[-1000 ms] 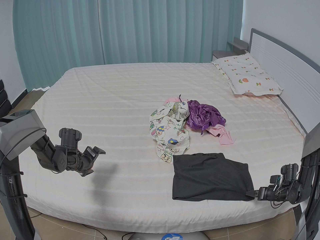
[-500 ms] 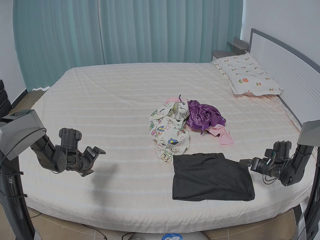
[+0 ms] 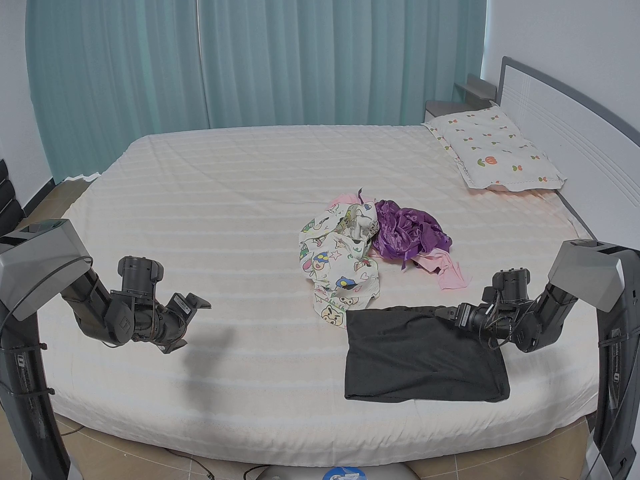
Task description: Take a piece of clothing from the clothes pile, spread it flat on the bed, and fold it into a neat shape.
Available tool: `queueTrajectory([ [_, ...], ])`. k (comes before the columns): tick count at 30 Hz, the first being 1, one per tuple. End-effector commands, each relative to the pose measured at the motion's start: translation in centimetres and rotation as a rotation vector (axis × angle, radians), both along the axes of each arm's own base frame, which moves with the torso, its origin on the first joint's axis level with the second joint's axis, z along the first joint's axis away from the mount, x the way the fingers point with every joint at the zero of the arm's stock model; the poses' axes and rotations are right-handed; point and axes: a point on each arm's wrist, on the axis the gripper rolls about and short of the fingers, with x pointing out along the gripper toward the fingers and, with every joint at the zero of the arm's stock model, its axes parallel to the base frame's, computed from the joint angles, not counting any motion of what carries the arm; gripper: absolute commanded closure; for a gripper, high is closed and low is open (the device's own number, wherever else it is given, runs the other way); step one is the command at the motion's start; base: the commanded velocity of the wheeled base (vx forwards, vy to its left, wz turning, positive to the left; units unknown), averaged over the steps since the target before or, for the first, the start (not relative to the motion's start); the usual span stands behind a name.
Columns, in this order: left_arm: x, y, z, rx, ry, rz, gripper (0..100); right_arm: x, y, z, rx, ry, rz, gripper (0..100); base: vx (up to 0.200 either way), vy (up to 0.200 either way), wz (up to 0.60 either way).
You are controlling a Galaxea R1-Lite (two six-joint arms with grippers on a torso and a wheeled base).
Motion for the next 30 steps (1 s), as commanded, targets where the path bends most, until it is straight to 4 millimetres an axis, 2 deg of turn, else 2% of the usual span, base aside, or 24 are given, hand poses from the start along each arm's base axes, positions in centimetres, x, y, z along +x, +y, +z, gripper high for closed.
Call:
queueTrajectory([
  [1, 0.0, 0.0, 0.0, 0.007, 0.0, 0.004, 0, 0.5, 0.3, -1.0, -0.001, 0.014, 0.003, 0, 0.0, 0.0, 0.0],
  [2, 0.0, -0.1, 0.0, 0.007, 0.0, 0.002, 0, 0.5, 0.3, -0.9, -0.001, 0.014, 0.003, 100, 0.0, 0.0, 0.0],
  [12, 0.0, -0.2, 0.0, 0.008, 0.0, 0.002, 0, 0.5, -0.1, 0.0, 0.032, 0.001, -0.032, 100, 0.0, 0.0, 0.0],
  [18, 0.0, -0.2, 0.0, 0.008, 0.0, 0.002, 0, 0.6, -0.1, 1.4, 0.07, -0.022, -0.056, 100, 0.0, 0.0, 0.0],
  [24, 0.0, -0.2, 0.0, 0.008, 0.0, 0.002, 0, 0.2, -0.1, 1.0, 0.069, -0.002, -0.055, 100, 0.0, 0.0, 0.0],
  [25, 0.0, -0.2, 0.0, 0.008, 0.0, 0.002, 0, 0.2, 0.1, 0.9, 0.07, -0.003, -0.052, 0, 0.0, 0.0, 0.0],
  [30, 0.0, -0.2, 0.0, 0.008, 0.0, 0.002, 0, 0.2, -0.2, 1.0, 0.056, -0.01, -0.066, 0, 0.0, 0.0, 0.0],
])
